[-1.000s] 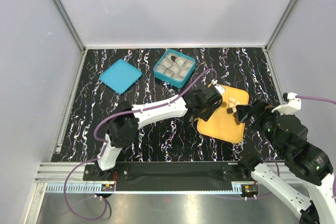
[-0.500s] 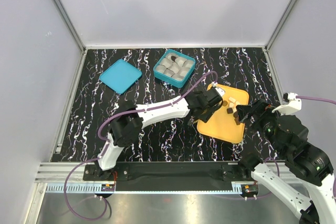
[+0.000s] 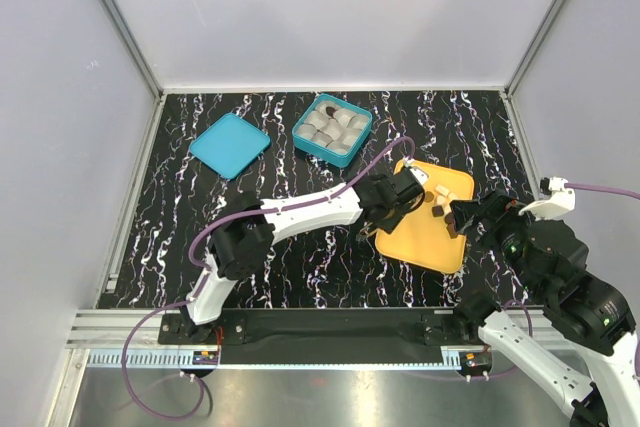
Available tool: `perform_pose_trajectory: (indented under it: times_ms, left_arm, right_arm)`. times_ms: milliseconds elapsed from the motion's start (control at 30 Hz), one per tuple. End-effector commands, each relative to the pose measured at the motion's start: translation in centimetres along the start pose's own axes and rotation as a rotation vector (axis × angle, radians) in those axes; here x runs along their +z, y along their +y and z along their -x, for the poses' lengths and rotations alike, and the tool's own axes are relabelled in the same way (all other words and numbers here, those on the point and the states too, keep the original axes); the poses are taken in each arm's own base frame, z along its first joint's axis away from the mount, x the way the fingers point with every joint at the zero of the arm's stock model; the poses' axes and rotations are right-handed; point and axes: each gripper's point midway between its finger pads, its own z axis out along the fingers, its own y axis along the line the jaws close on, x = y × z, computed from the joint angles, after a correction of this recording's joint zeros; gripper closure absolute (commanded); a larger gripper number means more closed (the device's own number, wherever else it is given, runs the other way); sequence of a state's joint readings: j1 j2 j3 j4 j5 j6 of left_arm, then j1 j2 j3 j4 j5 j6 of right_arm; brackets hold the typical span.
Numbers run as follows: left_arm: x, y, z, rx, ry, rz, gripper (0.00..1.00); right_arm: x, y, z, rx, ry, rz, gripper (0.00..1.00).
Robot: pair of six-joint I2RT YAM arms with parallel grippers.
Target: Pack the chocolate
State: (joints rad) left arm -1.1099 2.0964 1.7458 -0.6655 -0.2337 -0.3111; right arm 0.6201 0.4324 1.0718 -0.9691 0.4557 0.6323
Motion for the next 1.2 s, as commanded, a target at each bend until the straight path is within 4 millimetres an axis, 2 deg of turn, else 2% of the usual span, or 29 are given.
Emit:
perform_pose_trajectory:
  times_ms: [0,333,433,567,600,667,700,800,867,967,1167]
  left_arm:
    - [-3.0,0.1,3.2,-0.031,-0.085,-0.012,0.60]
    - [-7.5,0.4,5.1,-0.068,-0.121,-0.039,0.60]
    - [-8.5,1.5,5.8,-0.088,-0.130,-0.034,0.60]
    - [-9.7,4.9,7.4,-0.122,-0.159,0.012,0.61]
    - [-9.9,6.5,8.0,-0.144,-0.171,0.029,0.61]
    - [-10.6,8.0,9.0,-0.157,-0.197,0.040,0.61]
    - [-10.7,9.6,9.4,-0.179,-0.203,0.054,0.61]
    - [-11.5,11.6,10.7,-0.199,-0.233,0.060,0.61]
    - [-12.1,11.5,11.2,-0.176,-0.253,0.033,0.61]
    - [-12.5,9.3,11.9,-0.120,-0.301,-0.059,0.59]
    - [-10.2,4.5,10.3,-0.035,-0.247,-0.100,0.54]
  right_arm:
    - [-0.6,0.2,1.6,0.017,-0.055,0.007,0.00]
    - [-0.4,0.6,1.4,0.028,-0.049,0.022,0.00]
    - [-0.5,0.6,1.4,0.030,-0.048,0.025,0.00]
    - [-0.6,0.6,1.5,0.033,-0.050,0.027,0.00]
    - [-0.6,0.6,1.4,0.035,-0.050,0.027,0.00]
    - [-0.6,0.5,1.4,0.035,-0.052,0.023,0.00]
    - [-0.5,0.6,1.4,0.032,-0.049,0.026,0.00]
    - [-0.3,0.6,1.2,0.031,-0.047,0.022,0.00]
    - [0.0,0.6,1.0,0.025,-0.038,0.021,0.00]
    - [0.2,0.7,1.0,0.021,-0.037,0.018,0.00]
    - [0.1,0.8,1.4,0.018,-0.046,0.021,0.00]
